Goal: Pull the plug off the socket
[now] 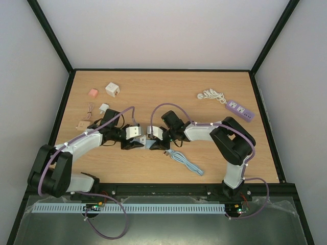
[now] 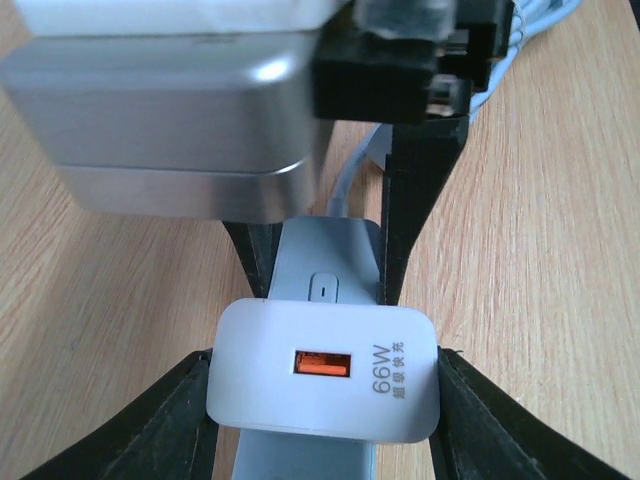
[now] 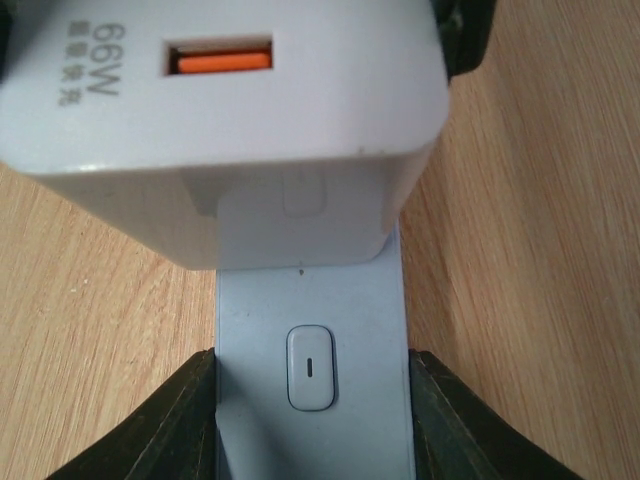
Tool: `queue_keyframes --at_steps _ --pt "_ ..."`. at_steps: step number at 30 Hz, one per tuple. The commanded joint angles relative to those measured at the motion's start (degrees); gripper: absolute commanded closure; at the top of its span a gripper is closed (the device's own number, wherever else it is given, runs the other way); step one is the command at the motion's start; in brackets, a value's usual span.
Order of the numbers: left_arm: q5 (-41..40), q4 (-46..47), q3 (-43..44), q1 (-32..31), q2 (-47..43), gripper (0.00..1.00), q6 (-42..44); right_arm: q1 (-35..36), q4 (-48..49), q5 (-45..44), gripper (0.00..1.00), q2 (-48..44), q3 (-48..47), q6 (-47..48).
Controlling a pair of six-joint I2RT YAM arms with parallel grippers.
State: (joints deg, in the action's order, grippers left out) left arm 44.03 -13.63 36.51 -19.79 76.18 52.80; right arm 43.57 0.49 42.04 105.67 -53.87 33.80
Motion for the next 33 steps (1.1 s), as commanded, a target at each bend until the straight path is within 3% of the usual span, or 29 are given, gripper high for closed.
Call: queue_keyframes --at_steps 1,12,18,22,26,28,33 --pt "13.2 1.2 2.5 1.4 0.3 0.64 -5.0 -0.9 -6.0 -7.6 0.98 3.7 1.4 -1.4" --pt "4.6 -3.0 0.7 0.2 -4.6 0.64 7.8 -0.9 -6.3 -7.6 0.98 4.0 1.1 -1.5" --pt "3.1 -0.7 -0.8 -0.6 -4.8 0.64 5.9 -1.0 -7.2 -7.8 0.98 3.8 0.2 -1.4" --pt "1.6 0.2 -0.7 -0.6 -1.7 0.64 4.6 -1.1 -6.3 -8.3 0.84 1.0 1.3 -1.0" --pt "0.4 -0.7 1.0 -0.6 1.8 0.63 5.1 -1.1 -6.0 -7.5 0.82 -1.6 2.1 -0.8" --pt "0.2 -1.0 1.5 -0.6 2.0 0.57 5.1 -1.3 -6.4 -7.5 0.81 -2.4 2.2 -0.4" --pt "-1.1 -5.0 3.4 1.6 0.9 0.24 6.6 -1.7 -7.6 -7.0 0.71 -3.4 2.7 1.6"
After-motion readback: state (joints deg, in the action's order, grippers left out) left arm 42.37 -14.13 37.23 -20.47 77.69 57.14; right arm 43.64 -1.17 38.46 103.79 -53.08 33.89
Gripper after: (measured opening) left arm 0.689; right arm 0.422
